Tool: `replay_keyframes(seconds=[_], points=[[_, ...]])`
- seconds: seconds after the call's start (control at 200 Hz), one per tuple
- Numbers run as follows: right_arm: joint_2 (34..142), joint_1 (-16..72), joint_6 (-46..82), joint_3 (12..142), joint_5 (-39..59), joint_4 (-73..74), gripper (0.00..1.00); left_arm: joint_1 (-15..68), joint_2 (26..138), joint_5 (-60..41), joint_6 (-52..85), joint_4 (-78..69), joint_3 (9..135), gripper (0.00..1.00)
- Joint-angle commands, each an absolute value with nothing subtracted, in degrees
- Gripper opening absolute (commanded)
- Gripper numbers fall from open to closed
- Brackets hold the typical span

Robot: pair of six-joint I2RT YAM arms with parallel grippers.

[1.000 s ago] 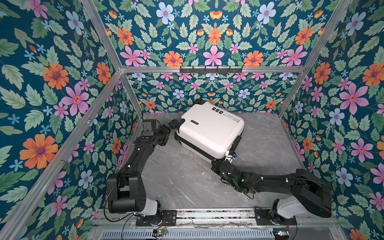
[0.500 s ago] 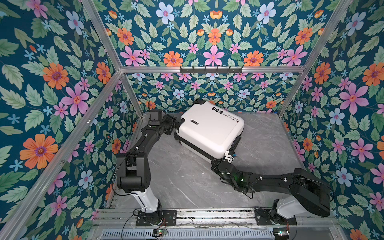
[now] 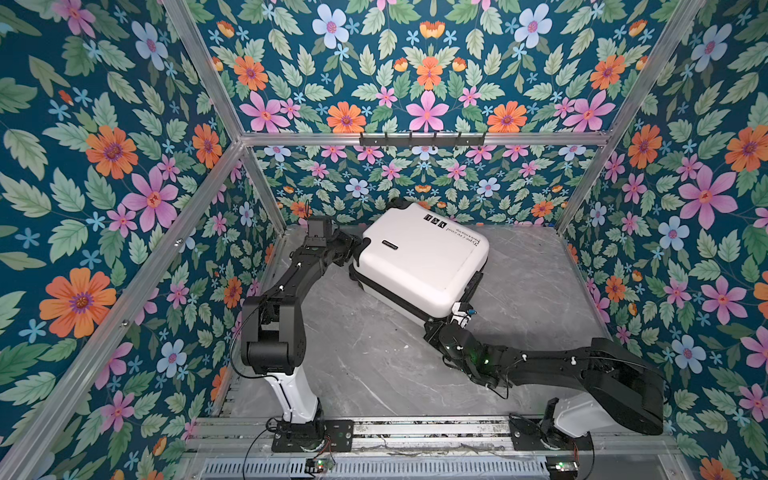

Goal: Pack the luggage

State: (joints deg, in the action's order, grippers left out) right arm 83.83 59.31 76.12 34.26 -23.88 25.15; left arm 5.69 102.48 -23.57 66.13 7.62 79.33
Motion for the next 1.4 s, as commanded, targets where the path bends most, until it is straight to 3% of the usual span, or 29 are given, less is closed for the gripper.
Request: replay_keyframes(seconds=[0.0, 0.35, 0.7, 1.05, 1.395], points=[[82.6, 59.3, 77.9, 33.8, -26.7, 22.5, 0.00, 5.7, 101.3, -24.8, 62.1, 8.9, 81.5, 0.00], [69.5, 58.9, 87.9, 25.2, -37.3, 9.5, 0.00, 2.8, 101.0, -25.6, 57.1, 17.1, 86.5, 0.00], [59.3, 50.9, 85.5, 21.4, -34.1, 3.6, 0.00, 2.5, 99.4, -27.8, 54.5, 18.6, 84.4, 0.00], [63.2, 37.4, 79.4, 24.0, -24.0, 9.8, 0.00, 2.4, 98.2, -29.4, 52.4, 21.0, 81.8, 0.00], [69.3, 31.0, 74.3, 29.4, -15.4, 16.6, 0.00, 2.4, 97.9, -30.4, 51.2, 22.1, 81.5, 0.00]])
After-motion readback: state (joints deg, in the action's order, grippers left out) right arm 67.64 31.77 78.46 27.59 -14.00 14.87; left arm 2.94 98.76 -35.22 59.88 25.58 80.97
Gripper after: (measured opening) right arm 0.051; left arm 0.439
